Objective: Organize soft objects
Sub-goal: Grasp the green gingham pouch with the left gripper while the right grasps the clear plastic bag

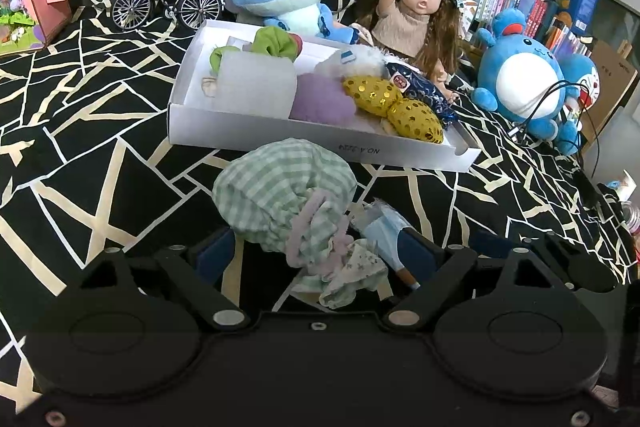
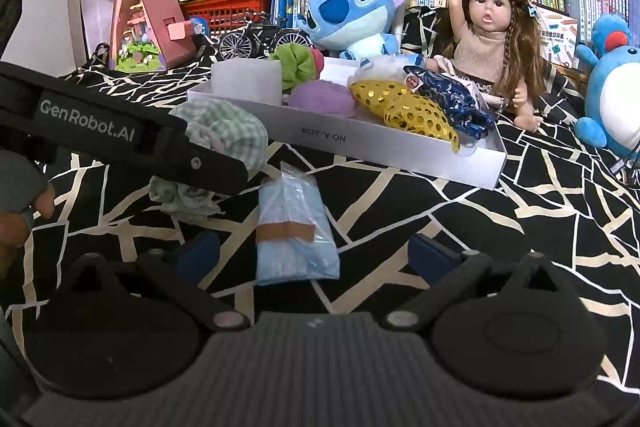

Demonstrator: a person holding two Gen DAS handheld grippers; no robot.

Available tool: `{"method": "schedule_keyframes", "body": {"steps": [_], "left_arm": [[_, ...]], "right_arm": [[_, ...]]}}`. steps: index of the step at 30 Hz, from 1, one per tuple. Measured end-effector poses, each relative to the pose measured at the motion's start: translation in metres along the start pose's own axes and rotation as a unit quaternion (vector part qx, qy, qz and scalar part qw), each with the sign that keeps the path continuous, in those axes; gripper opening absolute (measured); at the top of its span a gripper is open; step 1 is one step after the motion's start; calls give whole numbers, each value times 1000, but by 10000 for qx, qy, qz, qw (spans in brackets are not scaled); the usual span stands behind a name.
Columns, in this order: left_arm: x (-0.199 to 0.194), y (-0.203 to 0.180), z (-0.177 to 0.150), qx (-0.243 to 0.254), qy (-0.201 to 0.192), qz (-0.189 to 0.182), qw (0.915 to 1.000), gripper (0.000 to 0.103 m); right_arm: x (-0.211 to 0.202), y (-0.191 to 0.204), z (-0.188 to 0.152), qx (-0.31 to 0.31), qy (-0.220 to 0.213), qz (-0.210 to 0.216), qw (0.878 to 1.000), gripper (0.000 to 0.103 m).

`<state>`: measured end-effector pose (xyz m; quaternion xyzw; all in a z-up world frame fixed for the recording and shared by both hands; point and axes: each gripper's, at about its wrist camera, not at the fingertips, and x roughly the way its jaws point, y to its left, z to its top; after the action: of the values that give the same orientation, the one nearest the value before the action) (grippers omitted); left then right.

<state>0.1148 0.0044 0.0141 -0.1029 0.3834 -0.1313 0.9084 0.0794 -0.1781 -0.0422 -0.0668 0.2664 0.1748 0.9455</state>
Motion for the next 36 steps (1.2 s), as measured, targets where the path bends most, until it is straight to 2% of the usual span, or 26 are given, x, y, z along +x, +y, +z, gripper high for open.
{"method": "schedule_keyframes", "body": {"steps": [13,20,29,36], "left_arm": [[4,-3,0,-38,32,50,10000,85],[4,-1,1,-61,34,79,9999,79],[4,1,3,-38,27,97,9999,69],[4,-1,4,7,-9,65,10000,59]], "right_arm": [[2,1,0,18,55,-60,10000,103],[2,1,-1,36,42,-76,10000,100],[-1,1,-3,82,-41,44,9999,83],[-5,-2,-1,223,-108,31,9997,60]]}}
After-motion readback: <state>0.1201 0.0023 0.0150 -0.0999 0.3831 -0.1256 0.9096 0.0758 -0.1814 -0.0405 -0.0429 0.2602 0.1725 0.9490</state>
